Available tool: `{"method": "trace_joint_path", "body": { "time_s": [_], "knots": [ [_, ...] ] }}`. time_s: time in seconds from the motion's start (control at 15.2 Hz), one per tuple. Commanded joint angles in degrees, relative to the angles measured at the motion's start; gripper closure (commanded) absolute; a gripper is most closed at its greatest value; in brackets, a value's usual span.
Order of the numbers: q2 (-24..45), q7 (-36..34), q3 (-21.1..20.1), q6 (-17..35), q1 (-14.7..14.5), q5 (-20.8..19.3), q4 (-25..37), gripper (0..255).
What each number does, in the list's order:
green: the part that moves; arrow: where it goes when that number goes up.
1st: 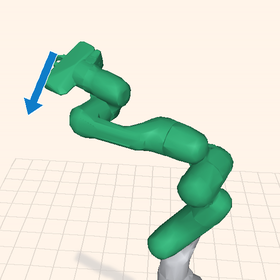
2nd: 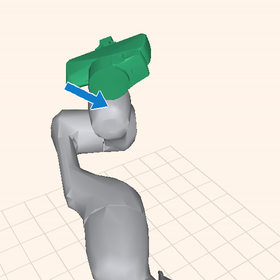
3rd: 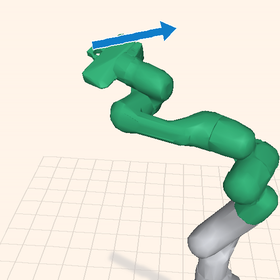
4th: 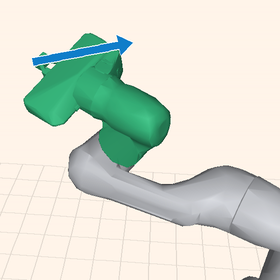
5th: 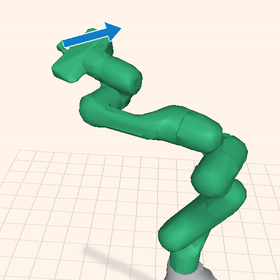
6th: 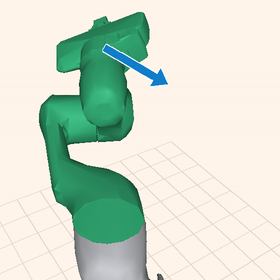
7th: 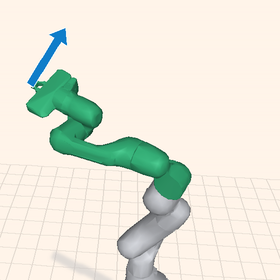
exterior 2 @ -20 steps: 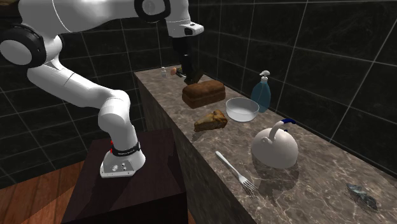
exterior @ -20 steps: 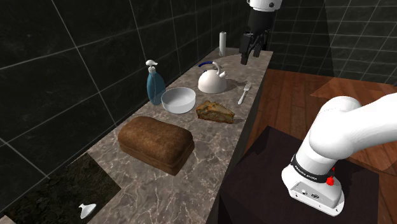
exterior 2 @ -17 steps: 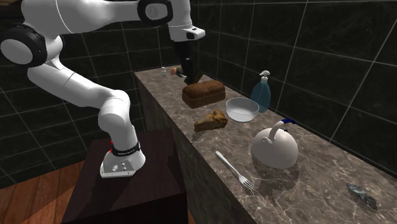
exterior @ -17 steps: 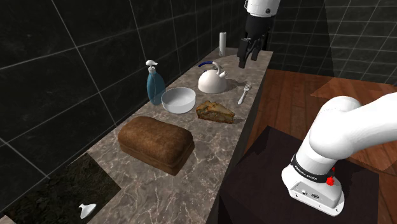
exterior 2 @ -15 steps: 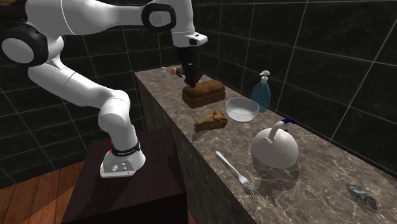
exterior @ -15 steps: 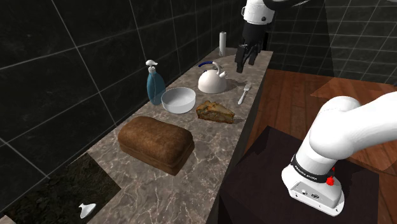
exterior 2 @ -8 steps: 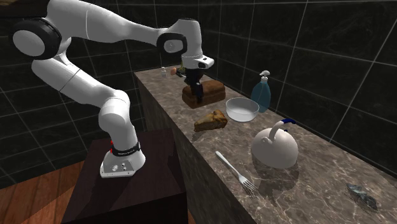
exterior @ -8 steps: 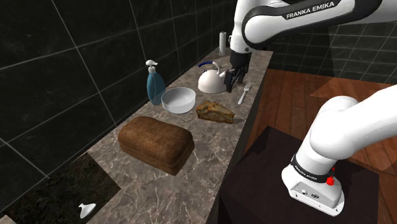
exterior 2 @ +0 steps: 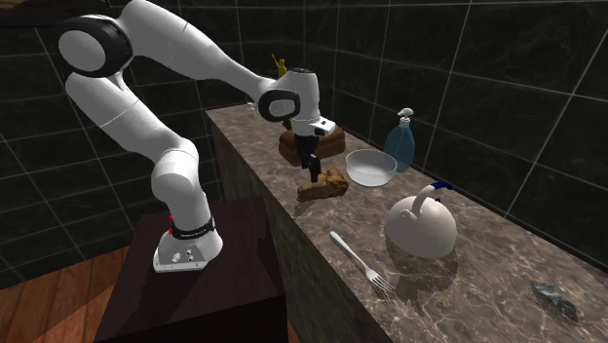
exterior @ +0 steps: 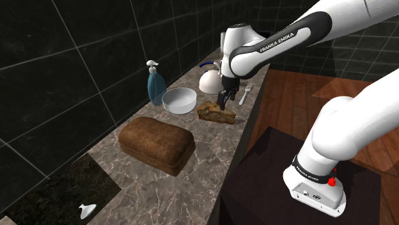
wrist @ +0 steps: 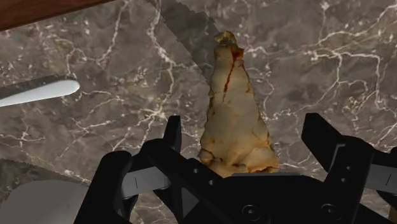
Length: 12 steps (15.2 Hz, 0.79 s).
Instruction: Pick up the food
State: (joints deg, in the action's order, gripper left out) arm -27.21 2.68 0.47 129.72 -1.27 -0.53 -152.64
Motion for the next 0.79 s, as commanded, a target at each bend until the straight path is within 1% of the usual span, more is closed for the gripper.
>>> {"method": "trace_joint_path", "body": {
  "time_s": [0.0,0.46,0.59,0.66,0.73],
  "knots": [
    [2.86,0.07,-0.10,2.96,-0.14,-0.03,-0.14,0],
    [7.27,0.03,-0.09,10.25,-0.12,-0.07,-3.02,0],
    [7.27,0.03,-0.09,10.25,-0.11,-0.07,-3.03,0],
    [7.29,0.04,-0.09,10.20,-0.11,-0.08,-2.96,255],
    [7.34,0.05,-0.08,10.22,-0.11,-0.08,-2.92,255]
  ]
}}
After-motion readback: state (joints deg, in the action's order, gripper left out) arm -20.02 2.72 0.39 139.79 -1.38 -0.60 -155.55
